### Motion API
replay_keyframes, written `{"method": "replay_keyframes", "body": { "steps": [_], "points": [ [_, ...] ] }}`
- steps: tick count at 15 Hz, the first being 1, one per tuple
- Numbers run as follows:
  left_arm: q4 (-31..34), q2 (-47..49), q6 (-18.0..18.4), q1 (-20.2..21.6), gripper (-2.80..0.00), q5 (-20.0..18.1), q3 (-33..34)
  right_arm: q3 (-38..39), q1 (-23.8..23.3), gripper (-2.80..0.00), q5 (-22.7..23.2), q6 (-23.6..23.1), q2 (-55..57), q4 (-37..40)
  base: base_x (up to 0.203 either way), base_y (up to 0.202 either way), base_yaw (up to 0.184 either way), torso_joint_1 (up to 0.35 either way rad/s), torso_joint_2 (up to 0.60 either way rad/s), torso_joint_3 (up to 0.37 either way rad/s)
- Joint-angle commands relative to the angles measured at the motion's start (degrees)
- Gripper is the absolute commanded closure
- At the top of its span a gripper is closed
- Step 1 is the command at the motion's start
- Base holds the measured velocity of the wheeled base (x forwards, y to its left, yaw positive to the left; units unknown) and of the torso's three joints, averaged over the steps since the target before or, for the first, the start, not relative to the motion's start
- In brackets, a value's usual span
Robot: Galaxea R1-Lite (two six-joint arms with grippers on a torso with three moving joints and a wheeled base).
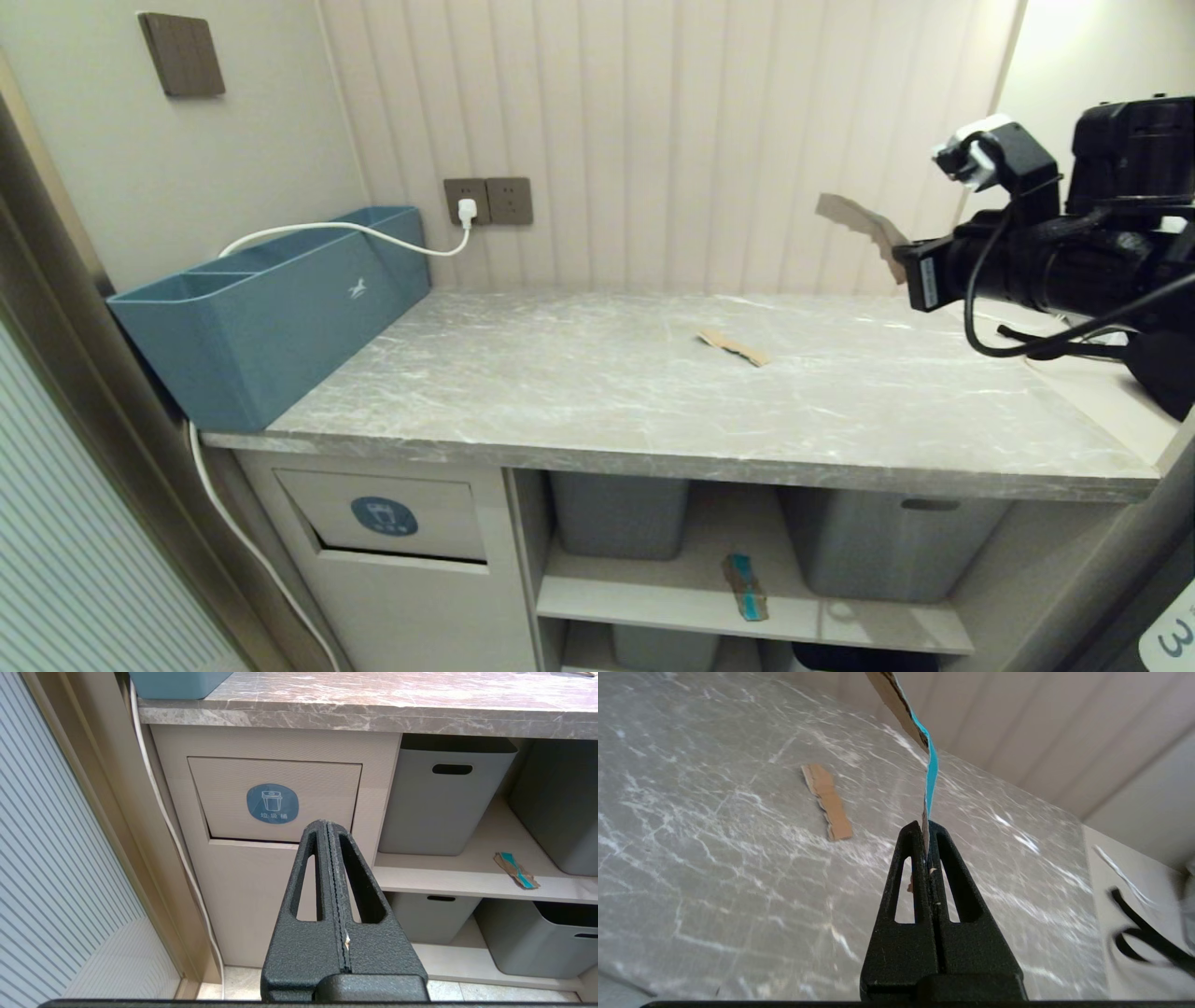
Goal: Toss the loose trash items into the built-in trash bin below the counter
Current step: Hand it to the other hand
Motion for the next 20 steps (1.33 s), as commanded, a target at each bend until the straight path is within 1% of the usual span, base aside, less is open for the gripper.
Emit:
{"method": "replay_keyframes", "body": {
  "steps": [1,2,3,5,6,7,8,9,10,11,12,14,16,17,18,20],
  "points": [
    [0.0,-0.15,-0.01,0.01,0.0,0.0,-0.03,9.65,0.03,0.0,-4.06,0.31,-12.7,-3.07,0.0,0.0,0.0,0.0,0.0,0.0],
    [0.03,-0.09,-0.01,0.01,0.0,0.0,0.0,13.68,0.04,0.0,-6.46,0.8,-16.87,-4.68,0.0,0.0,0.0,0.0,0.0,0.0],
    [0.09,-0.15,-0.01,0.01,0.0,0.0,0.0,17.29,0.07,0.0,-7.86,1.23,-20.71,-5.62,0.0,0.0,0.0,0.0,0.0,0.0],
    [0.0,-0.15,0.29,0.01,0.0,-0.14,0.0,26.24,1.27,0.0,-8.68,1.69,-28.94,-6.73,0.0,0.0,0.0,0.0,0.0,0.0],
    [-0.35,-0.15,0.96,0.01,0.0,-0.62,0.09,29.86,4.03,0.0,-7.54,1.75,-31.77,-7.0,0.0,0.0,0.0,0.0,0.0,0.0],
    [-1.84,-0.15,1.52,0.01,0.0,-0.62,0.37,31.34,7.46,0.0,-5.94,1.69,-32.9,-7.13,0.0,0.0,0.0,0.0,0.0,0.0],
    [-4.44,-0.08,1.83,0.01,0.0,-0.67,-0.5,31.38,11.12,0.0,-5.04,1.62,-32.79,-7.14,0.0,0.0,0.0,0.0,0.0,0.0],
    [-5.6,-0.06,2.0,0.01,0.0,-0.69,-2.61,31.08,15.12,0.0,-4.58,1.58,-32.09,-7.15,0.0,0.0,0.0,0.0,0.0,0.0],
    [-5.46,0.55,1.99,0.01,0.0,-0.91,-5.57,30.03,19.84,0.0,-4.27,1.57,-30.1,-7.14,0.0,0.0,0.0,0.0,0.0,0.0],
    [-4.92,2.67,1.69,0.01,0.0,-1.75,-8.37,28.11,23.52,0.0,-4.03,1.65,-26.6,-7.13,0.0,0.0,0.0,0.0,0.0,0.0],
    [-4.48,6.29,0.74,-0.05,-2.8,-3.3,-11.41,25.77,26.35,0.0,-3.45,1.72,-22.99,-7.14,0.0,0.0,0.0,0.0,0.0,0.0],
    [-4.46,16.05,-2.36,-0.63,-2.8,-8.79,-16.73,20.18,29.05,0.0,-1.52,1.86,-14.98,-7.42,0.0,0.0,0.0,0.0,0.0,0.0],
    [-6.36,26.75,-7.09,-1.4,-2.8,-16.8,-21.23,14.89,30.86,0.0,0.56,2.05,-7.69,-7.99,0.0,0.0,0.0,0.0,0.0,0.0],
    [-8.46,31.85,-9.12,-1.7,-2.8,-20.58,-22.8,12.95,31.51,0.0,1.72,2.15,-4.79,-8.49,0.0,0.0,0.0,0.0,0.0,0.0],
    [-11.48,37.2,-10.42,-1.91,-2.8,-23.5,-23.66,11.56,31.86,0.0,3.32,2.33,-2.17,-9.04,0.0,0.0,0.0,0.0,0.0,0.0],
    [-21.76,49.82,-11.87,-2.49,-2.8,-27.24,-24.6,9.62,32.13,0.0,7.27,3.37,2.68,-9.7,0.0,0.0,0.0,0.0,0.0,0.0]
  ]
}}
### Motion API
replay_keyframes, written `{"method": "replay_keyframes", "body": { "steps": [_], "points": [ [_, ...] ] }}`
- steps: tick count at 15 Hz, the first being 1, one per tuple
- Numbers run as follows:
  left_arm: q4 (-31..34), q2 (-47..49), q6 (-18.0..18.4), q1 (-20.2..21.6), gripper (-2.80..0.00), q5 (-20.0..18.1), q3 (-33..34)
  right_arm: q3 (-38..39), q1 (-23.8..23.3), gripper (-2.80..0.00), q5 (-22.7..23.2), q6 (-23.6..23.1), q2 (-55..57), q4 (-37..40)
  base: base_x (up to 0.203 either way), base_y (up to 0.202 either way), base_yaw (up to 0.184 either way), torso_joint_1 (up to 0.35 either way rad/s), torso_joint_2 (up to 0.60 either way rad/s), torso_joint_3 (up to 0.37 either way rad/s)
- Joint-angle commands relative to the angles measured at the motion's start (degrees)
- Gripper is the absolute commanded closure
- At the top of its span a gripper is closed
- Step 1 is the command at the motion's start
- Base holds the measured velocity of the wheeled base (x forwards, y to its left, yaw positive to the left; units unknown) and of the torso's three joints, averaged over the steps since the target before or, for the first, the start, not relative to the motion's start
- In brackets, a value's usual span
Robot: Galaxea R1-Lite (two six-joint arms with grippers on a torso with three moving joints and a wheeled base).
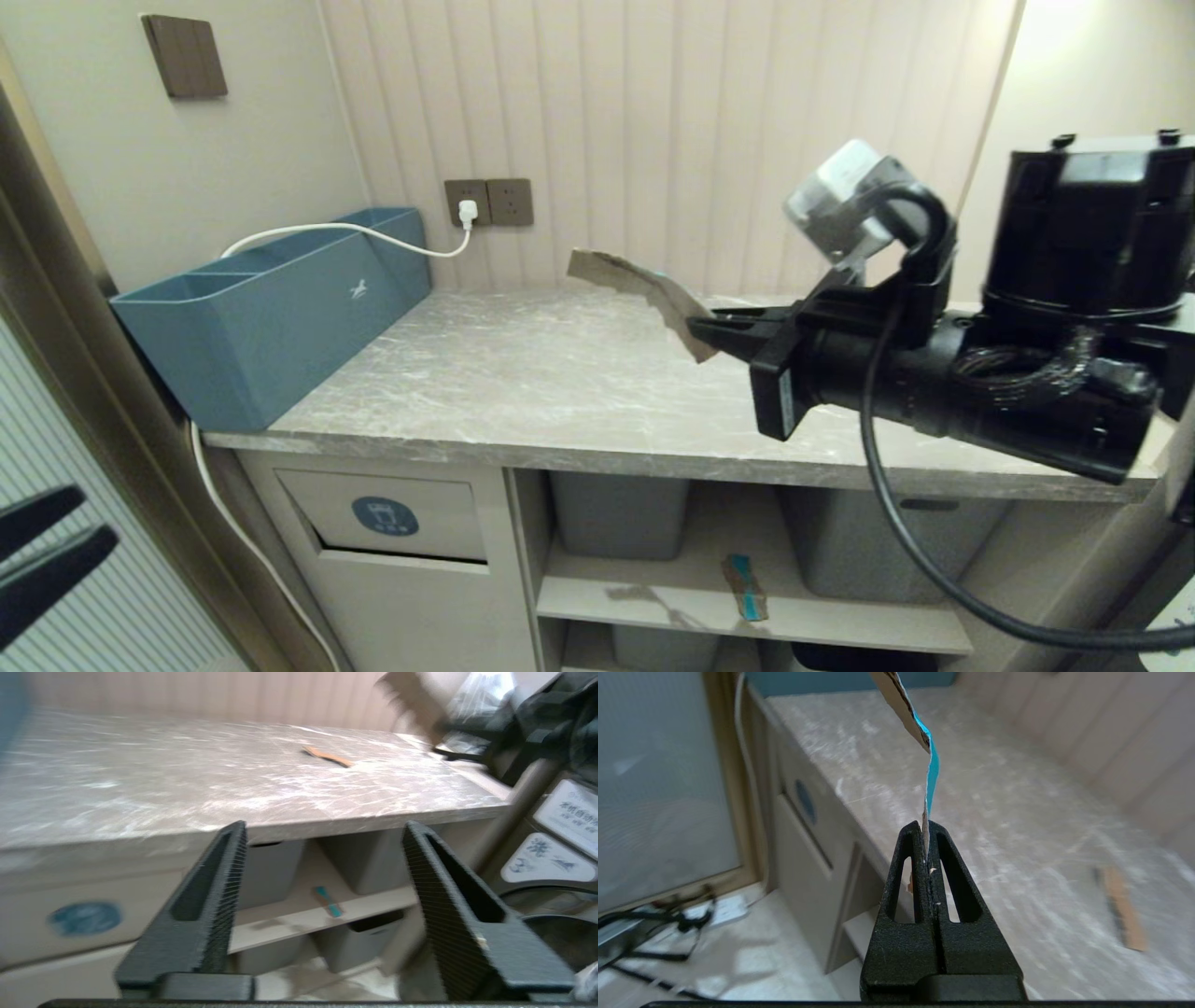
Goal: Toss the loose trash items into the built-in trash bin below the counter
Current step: Hand it to the other hand
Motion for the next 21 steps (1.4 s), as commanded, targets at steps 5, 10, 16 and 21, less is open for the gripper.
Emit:
{"method": "replay_keyframes", "body": {
  "steps": [5,10,16,21],
  "points": [
    [-25.0,34.17,-1.86,-8.04,-2.8,-5.57,-2.84,-2.74,2.23,0.0,10.88,5.29,11.57,-0.31,0.0,0.0,0.0,0.0,0.0,0.0],
    [-33.99,43.05,-2.07,-17.21,-2.8,-6.17,-3.41,-9.43,3.54,0.0,14.68,6.6,17.53,-0.4,0.0,0.0,0.0,0.0,0.0,0.0],
    [-39.77,50.6,-1.91,-19.25,-2.8,-4.98,-4.74,-10.35,4.35,0.0,17.56,6.83,17.73,-0.4,0.0,0.0,0.0,0.0,0.0,0.0],
    [-43.2,52.42,-4.09,-19.04,-2.8,-1.87,-4.49,-8.52,3.45,0.0,17.52,9.07,17.66,-5.5,0.0,0.0,0.0,0.0,0.0,0.0]
  ]
}}
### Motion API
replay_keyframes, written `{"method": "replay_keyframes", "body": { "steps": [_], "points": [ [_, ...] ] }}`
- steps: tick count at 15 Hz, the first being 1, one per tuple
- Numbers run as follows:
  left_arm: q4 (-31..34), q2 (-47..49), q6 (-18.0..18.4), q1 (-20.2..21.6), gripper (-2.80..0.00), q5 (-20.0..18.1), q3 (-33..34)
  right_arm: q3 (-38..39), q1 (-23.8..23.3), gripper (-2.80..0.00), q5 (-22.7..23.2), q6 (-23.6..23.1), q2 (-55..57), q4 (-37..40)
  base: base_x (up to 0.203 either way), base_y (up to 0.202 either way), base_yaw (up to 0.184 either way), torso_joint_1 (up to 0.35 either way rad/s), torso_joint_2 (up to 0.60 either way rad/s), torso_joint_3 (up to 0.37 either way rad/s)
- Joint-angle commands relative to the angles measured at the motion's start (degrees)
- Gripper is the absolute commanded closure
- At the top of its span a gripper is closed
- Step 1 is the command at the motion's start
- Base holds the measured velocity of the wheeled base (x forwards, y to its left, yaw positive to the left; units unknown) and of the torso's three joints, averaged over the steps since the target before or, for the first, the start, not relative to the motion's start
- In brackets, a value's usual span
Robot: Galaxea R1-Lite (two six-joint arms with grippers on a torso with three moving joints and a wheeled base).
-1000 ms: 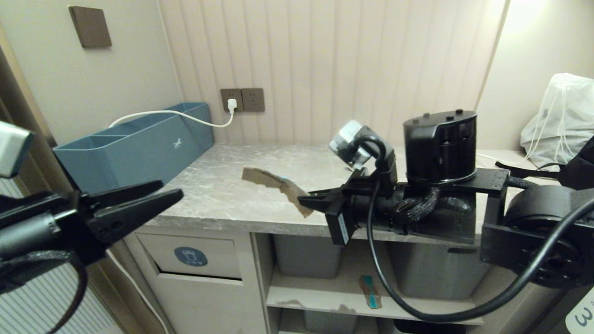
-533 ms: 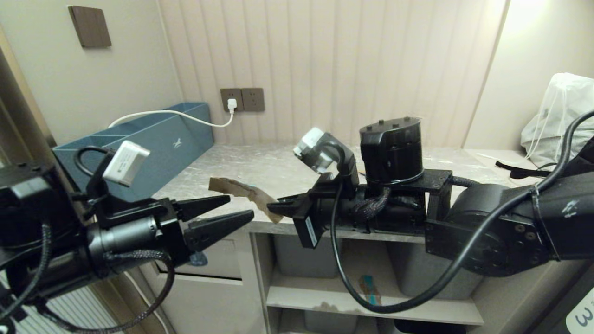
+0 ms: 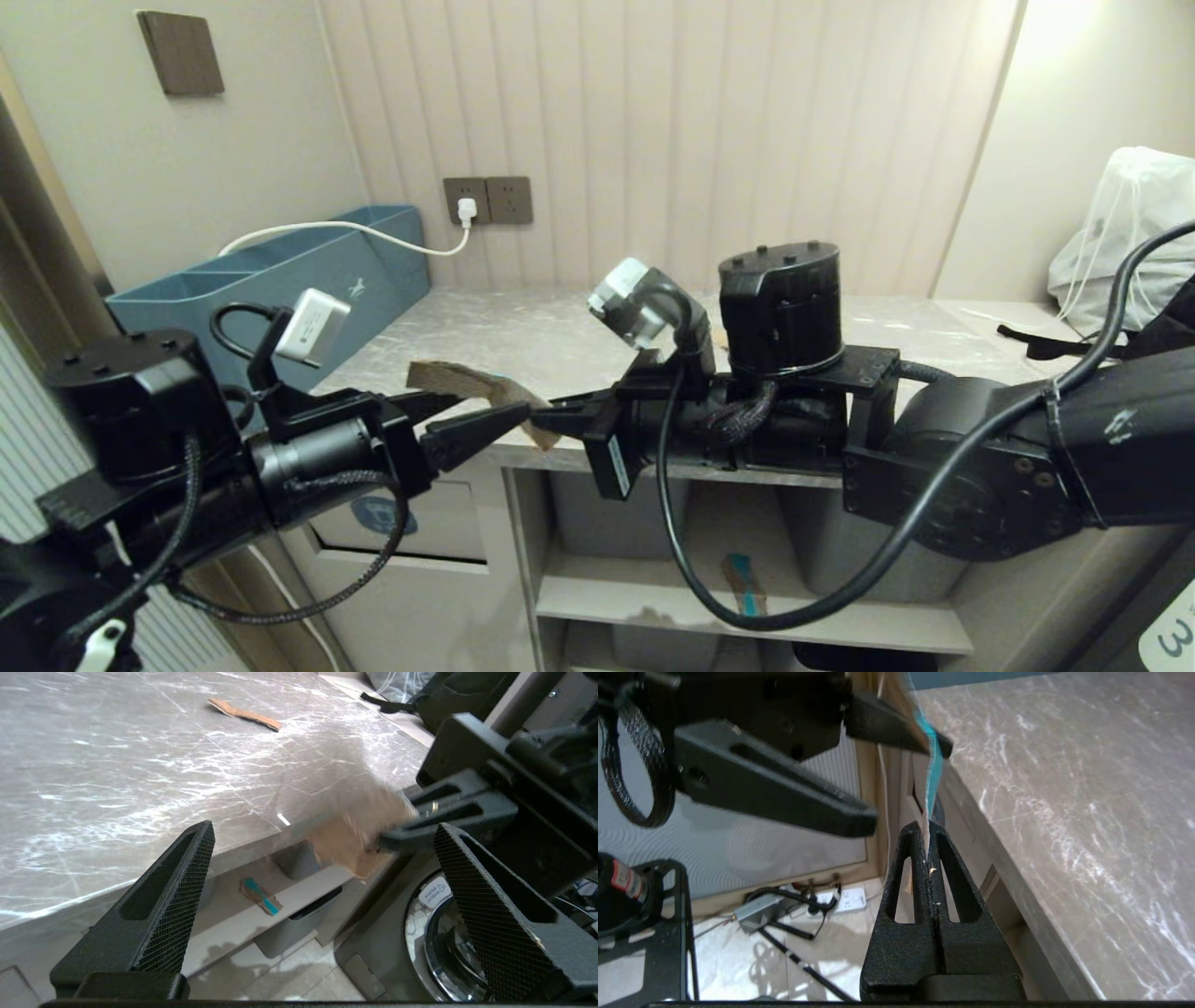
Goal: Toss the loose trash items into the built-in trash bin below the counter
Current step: Hand it to the other hand
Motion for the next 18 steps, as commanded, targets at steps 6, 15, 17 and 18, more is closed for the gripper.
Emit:
{"method": "replay_keyframes", "body": {
  "steps": [6,15,17,18],
  "points": [
    [-0.37,0.98,-0.51,0.05,-2.8,0.02,-1.63,3.33,0.01,0.0,0.3,0.21,-0.68,-3.28,0.0,0.0,0.0,0.0,0.0,0.0],
    [-0.46,1.55,-0.43,-0.04,0.0,0.11,-3.0,5.35,0.71,0.0,0.47,-0.01,-2.62,-2.85,0.0,0.0,0.0,0.0,0.0,0.0],
    [-0.46,1.55,-0.34,-0.13,0.0,0.11,-3.0,5.53,1.15,0.0,0.56,-0.1,-2.96,-2.84,0.0,0.0,0.0,0.0,0.0,0.0],
    [-0.46,1.46,-0.34,-0.3,0.0,0.11,-3.09,5.53,1.33,0.0,0.47,-0.1,-3.06,-2.84,0.0,0.0,0.0,0.0,0.0,0.0]
  ]
}}
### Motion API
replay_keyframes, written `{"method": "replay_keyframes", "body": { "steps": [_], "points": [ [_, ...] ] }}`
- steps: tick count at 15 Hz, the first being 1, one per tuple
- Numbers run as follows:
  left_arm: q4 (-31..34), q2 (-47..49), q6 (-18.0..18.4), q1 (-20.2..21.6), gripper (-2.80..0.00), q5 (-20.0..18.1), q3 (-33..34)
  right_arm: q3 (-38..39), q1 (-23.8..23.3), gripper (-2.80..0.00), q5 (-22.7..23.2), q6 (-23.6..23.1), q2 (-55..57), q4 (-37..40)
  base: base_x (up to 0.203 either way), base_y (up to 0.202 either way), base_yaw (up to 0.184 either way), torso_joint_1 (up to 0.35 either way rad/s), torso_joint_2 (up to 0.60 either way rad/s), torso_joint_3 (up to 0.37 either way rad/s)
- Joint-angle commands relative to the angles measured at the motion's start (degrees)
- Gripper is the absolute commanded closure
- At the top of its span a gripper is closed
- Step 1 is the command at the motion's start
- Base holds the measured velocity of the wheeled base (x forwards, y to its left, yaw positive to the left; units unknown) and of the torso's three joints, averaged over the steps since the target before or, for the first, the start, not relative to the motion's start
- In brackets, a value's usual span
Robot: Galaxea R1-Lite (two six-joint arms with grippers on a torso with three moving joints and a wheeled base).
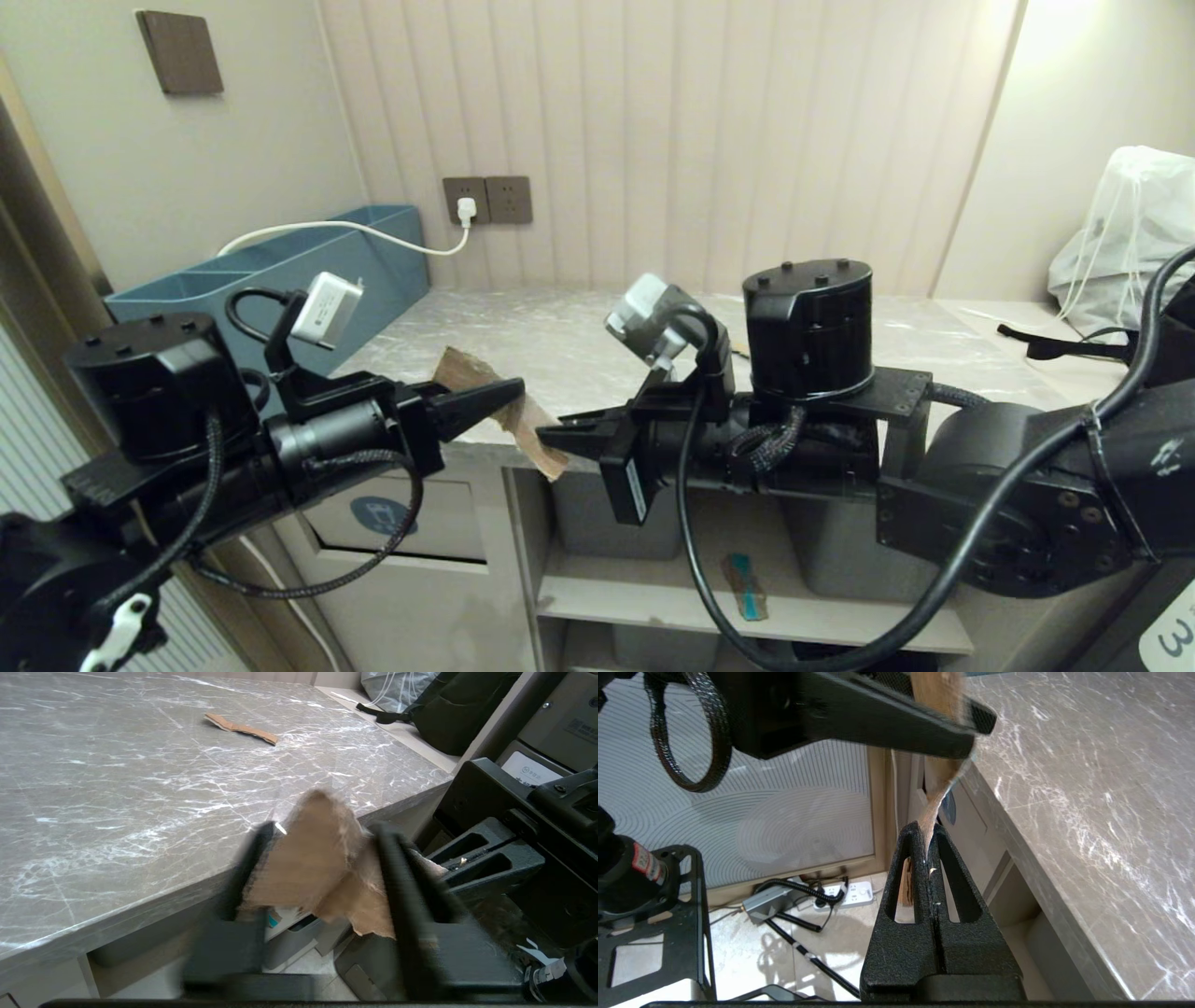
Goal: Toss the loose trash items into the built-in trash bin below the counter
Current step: Hand it to the other hand
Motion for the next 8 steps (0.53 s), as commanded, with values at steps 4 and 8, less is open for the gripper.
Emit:
{"method": "replay_keyframes", "body": {
  "steps": [4,8],
  "points": [
    [-0.31,-0.44,0.19,-0.74,0.0,-0.14,-0.03,0.08,1.06,0.0,0.05,-0.29,-0.85,-0.2,0.0,0.0,0.0,0.0,0.0,0.0],
    [-0.31,-1.86,0.36,-0.84,0.0,0.68,0.19,0.51,1.78,-2.8,-0.22,-2.21,-1.58,1.84,0.0,0.0,0.0,0.0,0.0,0.0]
  ]
}}
